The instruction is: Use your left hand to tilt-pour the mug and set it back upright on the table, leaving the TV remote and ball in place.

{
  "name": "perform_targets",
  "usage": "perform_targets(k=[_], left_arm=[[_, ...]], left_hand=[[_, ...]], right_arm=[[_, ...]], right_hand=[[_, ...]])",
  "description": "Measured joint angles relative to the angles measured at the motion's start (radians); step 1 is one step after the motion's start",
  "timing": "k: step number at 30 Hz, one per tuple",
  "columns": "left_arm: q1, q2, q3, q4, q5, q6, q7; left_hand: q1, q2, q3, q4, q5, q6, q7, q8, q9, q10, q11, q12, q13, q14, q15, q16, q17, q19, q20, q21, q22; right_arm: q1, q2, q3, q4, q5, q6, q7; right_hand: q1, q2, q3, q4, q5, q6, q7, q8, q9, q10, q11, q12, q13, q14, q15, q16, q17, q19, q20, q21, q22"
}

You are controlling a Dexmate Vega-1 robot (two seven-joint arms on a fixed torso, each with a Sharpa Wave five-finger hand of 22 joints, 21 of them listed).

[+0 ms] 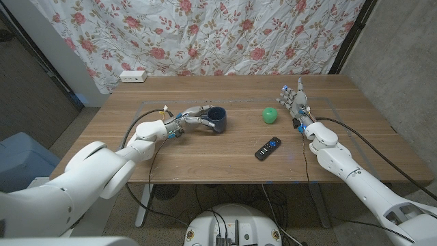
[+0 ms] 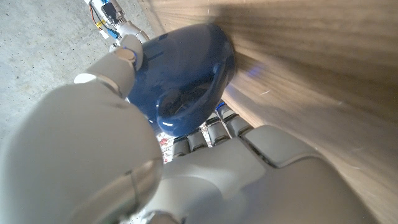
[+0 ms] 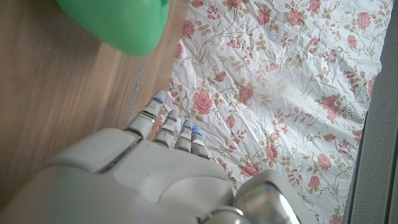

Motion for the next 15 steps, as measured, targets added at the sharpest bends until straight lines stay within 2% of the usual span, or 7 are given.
perform_targets(k=[9, 15], left_arm=[[0.029, 0.011, -0.005, -0.039, -0.002, -0.026, 0.042], [0.048, 0.023, -0.004, -0.072, 0.003, -0.035, 0.081]], left_hand=[[0.000, 0.000, -0.057, 0.007, 0.000, 0.030, -0.001, 0.006, 0.000, 0.043, 0.014, 0.032, 0.008, 0.057, -0.001, 0.032, 0.013, 0.066, -0.001, 0.011, 0.004], [-0.002, 0.002, -0.091, 0.009, 0.004, 0.053, 0.014, 0.008, 0.000, 0.070, 0.034, 0.056, 0.007, 0.095, 0.005, 0.060, 0.023, 0.101, -0.001, 0.019, 0.004]], right_arm=[[0.000, 0.000, 0.000, 0.000, 0.000, 0.000, 0.000], [0.000, 0.000, 0.000, 0.000, 0.000, 0.000, 0.000]], right_hand=[[0.000, 0.000, 0.000, 0.000, 0.000, 0.000, 0.000, 0.000, 0.000, 0.000, 0.000, 0.000, 0.000, 0.000, 0.000, 0.000, 0.000, 0.000, 0.000, 0.000, 0.000], [0.000, 0.000, 0.000, 0.000, 0.000, 0.000, 0.000, 0.000, 0.000, 0.000, 0.000, 0.000, 0.005, 0.000, 0.000, 0.000, 0.000, 0.000, 0.000, 0.000, 0.000]])
